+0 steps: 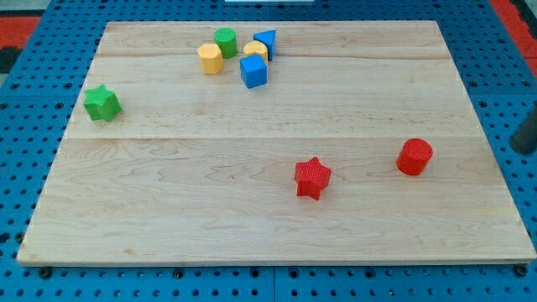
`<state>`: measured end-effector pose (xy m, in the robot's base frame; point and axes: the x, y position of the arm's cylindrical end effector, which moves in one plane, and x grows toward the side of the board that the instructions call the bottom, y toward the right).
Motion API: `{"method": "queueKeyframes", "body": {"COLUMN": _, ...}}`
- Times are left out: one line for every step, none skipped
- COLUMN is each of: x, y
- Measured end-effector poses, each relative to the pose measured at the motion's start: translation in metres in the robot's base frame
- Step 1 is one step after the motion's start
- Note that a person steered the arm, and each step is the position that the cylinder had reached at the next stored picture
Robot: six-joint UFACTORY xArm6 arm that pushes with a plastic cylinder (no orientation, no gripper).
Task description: Move the red circle left to the cube
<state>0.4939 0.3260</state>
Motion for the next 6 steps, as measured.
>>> {"method": "queueKeyframes", "body": {"x": 0.016, "y": -0.095}}
{"method": "queueKeyframes", "body": {"x": -0.018, "y": -0.185}}
{"method": "queueKeyframes", "body": {"x": -0.089, "y": -0.224}}
{"method": "queueKeyframes", "body": {"x": -0.126, "y": -0.297}}
{"method": "queueKeyframes", "body": {"x": -0.114, "y": -0.229}}
{"method": "queueKeyframes", "body": {"x": -0.086, "y": -0.257}}
